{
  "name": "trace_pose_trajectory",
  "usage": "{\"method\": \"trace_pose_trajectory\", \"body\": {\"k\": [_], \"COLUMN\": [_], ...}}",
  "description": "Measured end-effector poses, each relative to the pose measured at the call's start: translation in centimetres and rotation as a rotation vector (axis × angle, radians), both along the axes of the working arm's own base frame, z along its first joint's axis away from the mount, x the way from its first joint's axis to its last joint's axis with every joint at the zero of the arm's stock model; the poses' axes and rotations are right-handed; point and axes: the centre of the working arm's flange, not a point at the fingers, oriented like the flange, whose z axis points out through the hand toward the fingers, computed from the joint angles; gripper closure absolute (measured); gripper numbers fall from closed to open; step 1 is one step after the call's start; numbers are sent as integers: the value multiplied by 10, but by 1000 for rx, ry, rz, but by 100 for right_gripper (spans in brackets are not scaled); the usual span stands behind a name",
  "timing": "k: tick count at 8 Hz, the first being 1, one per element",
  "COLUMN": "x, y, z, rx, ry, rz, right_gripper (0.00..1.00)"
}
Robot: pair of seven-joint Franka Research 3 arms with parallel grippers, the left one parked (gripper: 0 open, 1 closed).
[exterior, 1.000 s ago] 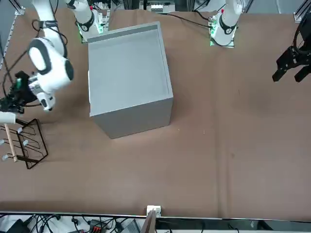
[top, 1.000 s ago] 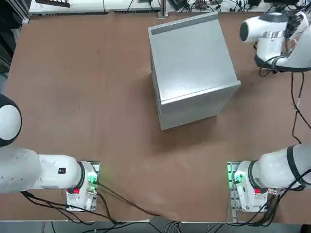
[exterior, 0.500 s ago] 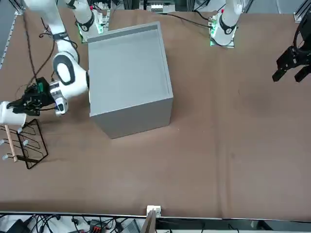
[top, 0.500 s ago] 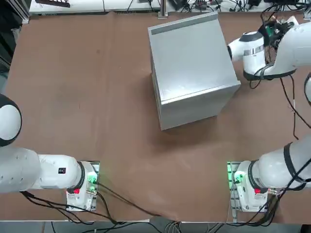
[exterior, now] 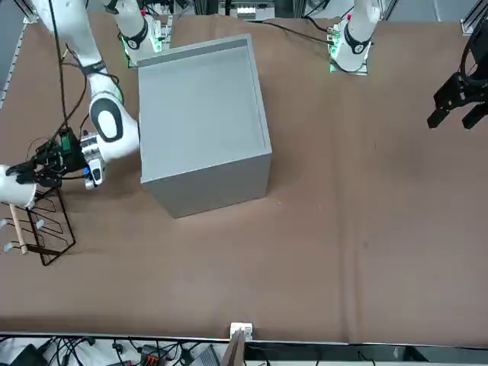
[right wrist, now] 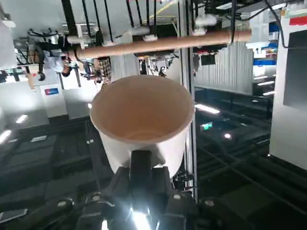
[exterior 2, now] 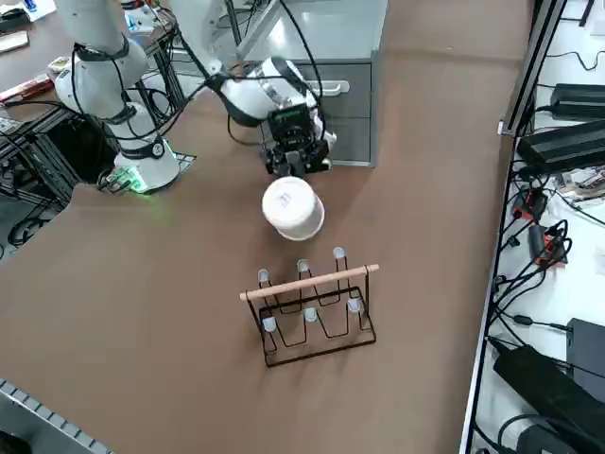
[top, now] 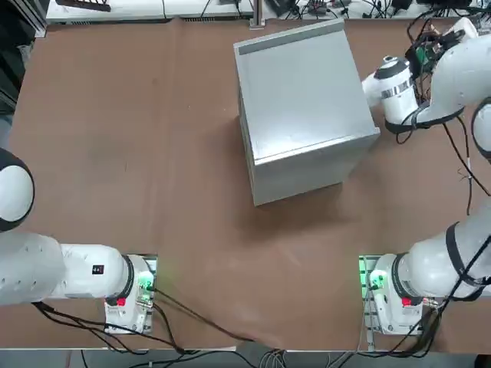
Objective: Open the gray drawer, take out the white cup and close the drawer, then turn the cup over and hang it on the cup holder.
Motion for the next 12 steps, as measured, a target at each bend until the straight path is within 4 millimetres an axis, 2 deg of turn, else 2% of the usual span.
{"method": "trace_pose_trajectory", "body": {"k": [1,5,9,12], "x": [-1,-1,3,7], "y": [0,-3,-22,-32], "z": [-6,-10,-33,-39], "rx": [3,9,-14,-24], "ry": [-3,-6,1,9], "rz": [2,7,70,97], "right_gripper": [81,81,81,81]}}
